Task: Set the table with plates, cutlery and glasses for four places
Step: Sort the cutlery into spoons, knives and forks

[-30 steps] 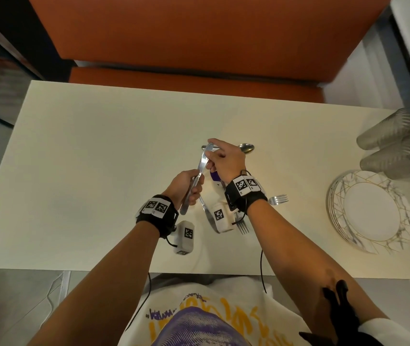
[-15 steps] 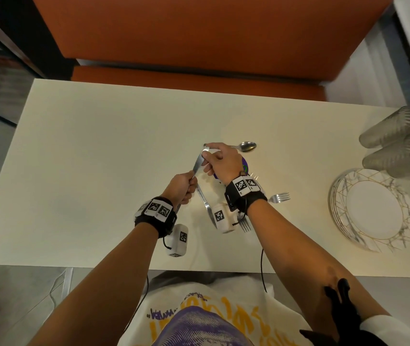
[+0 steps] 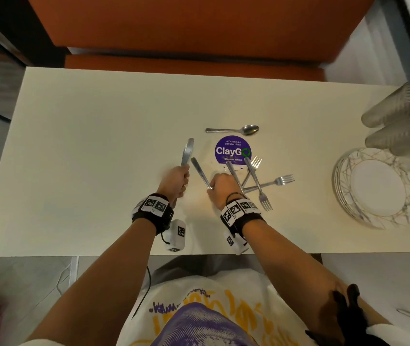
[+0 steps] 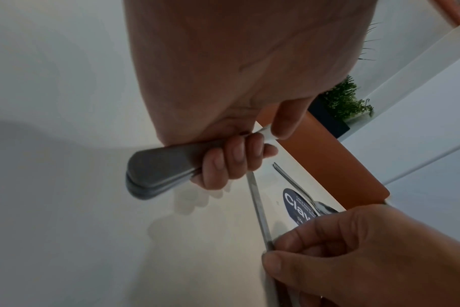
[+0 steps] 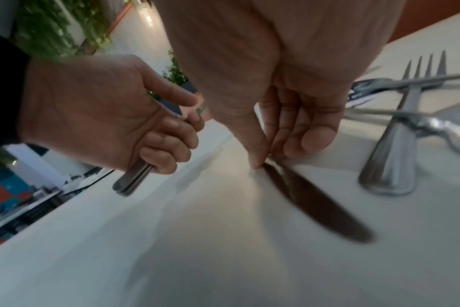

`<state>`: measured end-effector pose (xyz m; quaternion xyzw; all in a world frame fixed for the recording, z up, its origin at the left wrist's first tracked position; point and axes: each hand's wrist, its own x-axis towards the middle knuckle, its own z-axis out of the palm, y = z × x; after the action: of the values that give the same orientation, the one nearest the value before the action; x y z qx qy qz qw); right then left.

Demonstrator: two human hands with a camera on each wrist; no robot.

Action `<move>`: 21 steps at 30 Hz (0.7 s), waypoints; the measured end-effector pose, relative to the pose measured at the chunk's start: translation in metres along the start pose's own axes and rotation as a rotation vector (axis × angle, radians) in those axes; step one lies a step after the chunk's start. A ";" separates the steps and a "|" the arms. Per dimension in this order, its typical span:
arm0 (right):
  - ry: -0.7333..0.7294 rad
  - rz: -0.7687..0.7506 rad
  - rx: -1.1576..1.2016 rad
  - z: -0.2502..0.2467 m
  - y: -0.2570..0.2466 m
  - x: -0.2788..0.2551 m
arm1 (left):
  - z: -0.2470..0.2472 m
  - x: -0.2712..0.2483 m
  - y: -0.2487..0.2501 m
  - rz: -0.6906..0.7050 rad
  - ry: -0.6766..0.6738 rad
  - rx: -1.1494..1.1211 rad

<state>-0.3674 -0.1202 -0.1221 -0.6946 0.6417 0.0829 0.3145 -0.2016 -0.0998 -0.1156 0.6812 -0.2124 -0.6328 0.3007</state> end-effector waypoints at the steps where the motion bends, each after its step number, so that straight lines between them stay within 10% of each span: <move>1: -0.001 0.018 0.008 0.003 -0.002 0.000 | 0.000 0.001 -0.001 0.014 0.013 0.015; 21: -0.059 -0.019 0.036 -0.003 -0.011 -0.007 | -0.001 0.009 0.015 0.311 0.089 0.516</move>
<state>-0.3595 -0.1168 -0.1126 -0.6920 0.6270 0.0889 0.3467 -0.1983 -0.1170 -0.1116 0.7216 -0.4543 -0.4738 0.2201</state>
